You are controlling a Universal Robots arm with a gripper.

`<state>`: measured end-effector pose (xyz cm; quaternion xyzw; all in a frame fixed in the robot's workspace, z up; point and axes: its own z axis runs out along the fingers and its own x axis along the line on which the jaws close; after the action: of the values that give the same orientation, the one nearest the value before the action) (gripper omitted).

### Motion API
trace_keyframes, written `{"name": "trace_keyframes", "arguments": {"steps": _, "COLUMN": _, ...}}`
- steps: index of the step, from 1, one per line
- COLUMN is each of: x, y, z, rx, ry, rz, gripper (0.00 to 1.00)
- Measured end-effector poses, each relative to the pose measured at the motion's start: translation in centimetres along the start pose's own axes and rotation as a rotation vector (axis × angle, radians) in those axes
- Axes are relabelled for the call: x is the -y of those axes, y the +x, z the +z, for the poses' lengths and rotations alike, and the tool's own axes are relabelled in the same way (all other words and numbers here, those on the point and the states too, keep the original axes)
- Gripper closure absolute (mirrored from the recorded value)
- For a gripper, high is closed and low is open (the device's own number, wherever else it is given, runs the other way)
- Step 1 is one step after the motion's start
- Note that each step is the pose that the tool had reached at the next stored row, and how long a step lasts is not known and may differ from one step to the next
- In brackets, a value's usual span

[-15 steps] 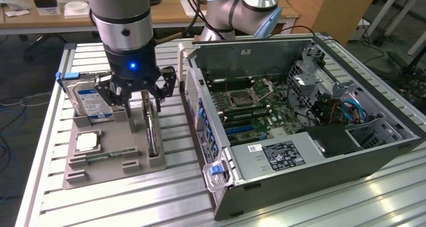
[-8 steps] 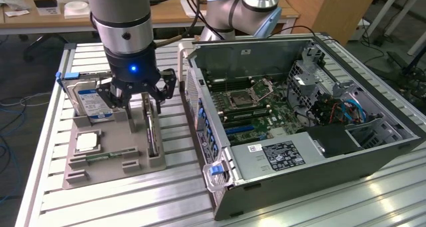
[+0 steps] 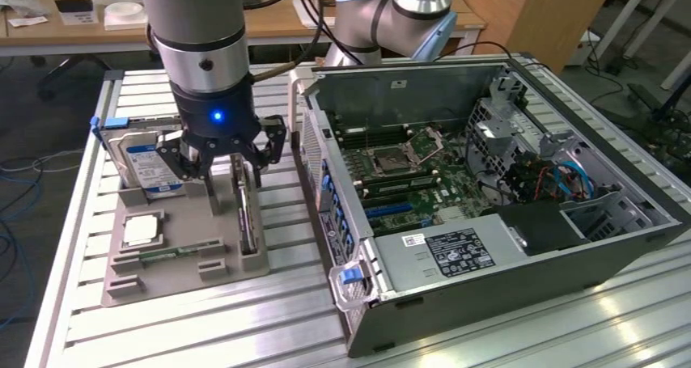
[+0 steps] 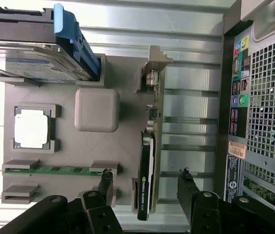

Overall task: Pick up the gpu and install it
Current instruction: 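Pick up the gpu and move the gpu toward the slot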

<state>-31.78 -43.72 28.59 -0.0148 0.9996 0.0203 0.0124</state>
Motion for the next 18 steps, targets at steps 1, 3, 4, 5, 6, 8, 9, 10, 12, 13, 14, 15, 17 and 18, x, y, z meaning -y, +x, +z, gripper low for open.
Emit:
{"name": "trace_keyframes", "arguments": {"steps": 1, "x": 0.01, "y": 0.00, "z": 0.07, "rx": 0.0000, "ry": 0.0000, "rz": 0.000, "gripper": 0.35}}
{"name": "trace_keyframes", "arguments": {"steps": 3, "x": 0.03, "y": 0.01, "z": 0.22, "rx": -0.0001, "ry": 0.0001, "rz": -0.001, "gripper": 0.35}}
{"name": "trace_keyframes", "arguments": {"steps": 4, "x": 0.03, "y": 0.01, "z": 0.30, "rx": -0.0001, "ry": 0.0000, "rz": -0.002, "gripper": 0.35}}
{"name": "trace_keyframes", "arguments": {"steps": 5, "x": 0.04, "y": 0.01, "z": 0.38, "rx": 0.0000, "ry": -0.0001, "rz": -0.002, "gripper": 0.35}}
{"name": "trace_keyframes", "arguments": {"steps": 6, "x": 0.04, "y": 0.01, "z": 0.45, "rx": -0.0001, "ry": 0.0000, "rz": -0.002, "gripper": 0.35}}
{"name": "trace_keyframes", "arguments": {"steps": 8, "x": 0.05, "y": 0.01, "z": 0.59, "rx": -0.0002, "ry": -0.0001, "rz": -0.003, "gripper": 0.35}}
{"name": "trace_keyframes", "arguments": {"steps": 9, "x": 0.06, "y": 0.02, "z": 0.67, "rx": -0.0001, "ry": 0.0000, "rz": -0.003, "gripper": 0.35}}
{"name": "trace_keyframes", "arguments": {"steps": 10, "x": 0.06, "y": 0.02, "z": 0.74, "rx": -0.0002, "ry": 0.0000, "rz": -0.003, "gripper": 0.35}}
{"name": "trace_keyframes", "arguments": {"steps": 12, "x": 0.07, "y": 0.02, "z": 0.88, "rx": -0.0002, "ry": 0.0000, "rz": -0.004, "gripper": 0.35}}
{"name": "trace_keyframes", "arguments": {"steps": 13, "x": 0.07, "y": 0.02, "z": 0.94, "rx": -0.0002, "ry": -0.0001, "rz": -0.004, "gripper": 0.35}}
{"name": "trace_keyframes", "arguments": {"steps": 14, "x": 0.07, "y": 0.02, "z": 0.99, "rx": -0.0002, "ry": 0.0000, "rz": -0.004, "gripper": 0.35}}
{"name": "trace_keyframes", "arguments": {"steps": 15, "x": 0.08, "y": 0.02, "z": 1.03, "rx": -0.0003, "ry": 0.0000, "rz": -0.004, "gripper": 0.35}}
{"name": "trace_keyframes", "arguments": {"steps": 17, "x": 0.08, "y": 0.03, "z": 1.03, "rx": -0.0005, "ry": 0.0001, "rz": -0.004, "gripper": 0.35}}
{"name": "trace_keyframes", "arguments": {"steps": 18, "x": 0.08, "y": 0.03, "z": 1.04, "rx": -0.0004, "ry": 0.0001, "rz": -0.004, "gripper": 0.35}}
